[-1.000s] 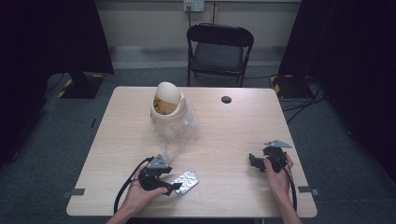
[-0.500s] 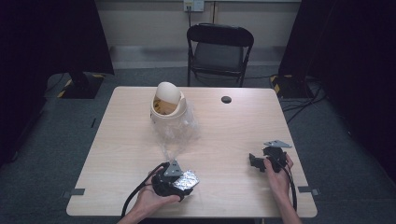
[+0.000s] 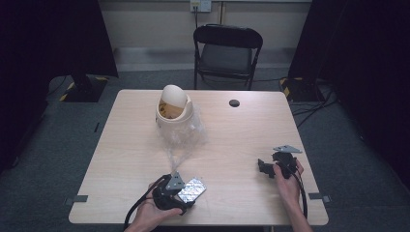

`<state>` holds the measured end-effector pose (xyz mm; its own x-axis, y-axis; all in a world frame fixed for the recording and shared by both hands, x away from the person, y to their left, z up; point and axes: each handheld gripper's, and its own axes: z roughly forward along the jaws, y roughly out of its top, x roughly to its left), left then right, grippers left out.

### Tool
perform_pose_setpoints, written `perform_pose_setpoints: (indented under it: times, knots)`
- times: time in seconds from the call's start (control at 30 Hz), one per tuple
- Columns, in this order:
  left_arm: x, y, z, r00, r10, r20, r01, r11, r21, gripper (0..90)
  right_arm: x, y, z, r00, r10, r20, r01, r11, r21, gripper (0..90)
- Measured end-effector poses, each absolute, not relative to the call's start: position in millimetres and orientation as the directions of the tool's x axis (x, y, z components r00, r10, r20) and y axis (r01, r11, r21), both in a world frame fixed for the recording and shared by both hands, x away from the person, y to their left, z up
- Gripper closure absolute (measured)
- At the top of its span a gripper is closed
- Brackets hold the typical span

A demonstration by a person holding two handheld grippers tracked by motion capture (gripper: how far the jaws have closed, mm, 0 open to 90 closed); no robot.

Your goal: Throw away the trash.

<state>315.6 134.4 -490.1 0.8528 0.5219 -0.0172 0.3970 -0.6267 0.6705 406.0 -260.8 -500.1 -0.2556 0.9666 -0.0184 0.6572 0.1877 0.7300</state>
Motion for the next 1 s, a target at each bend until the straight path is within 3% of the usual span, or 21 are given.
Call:
perform_pose_setpoints:
  times: [0.3,0.67,0.8,1.0]
  knots:
    - [322.5,136.1,-492.1,0.854,0.52,-0.015,0.382,-0.607,0.697,28.5,406.0,-260.8,-500.1,-0.255,0.967,-0.017,0.658,0.186,0.729,9.4]
    - [325.3,126.8,-493.6,0.856,0.517,-0.007,0.371,-0.605,0.705,25.5,405.8,-260.4,-500.1,-0.254,0.967,-0.016,0.657,0.185,0.731,9.5]
    - [326.5,127.4,-492.3,0.86,0.51,-0.013,0.369,-0.603,0.707,34.0,404.6,-260.5,-500.2,-0.257,0.966,-0.017,0.656,0.188,0.731,9.5]
    - [328.1,126.7,-490.4,0.866,0.499,-0.009,0.366,-0.622,0.692,34.2,404.7,-260.6,-500.1,-0.257,0.966,-0.018,0.656,0.188,0.731,9.4]
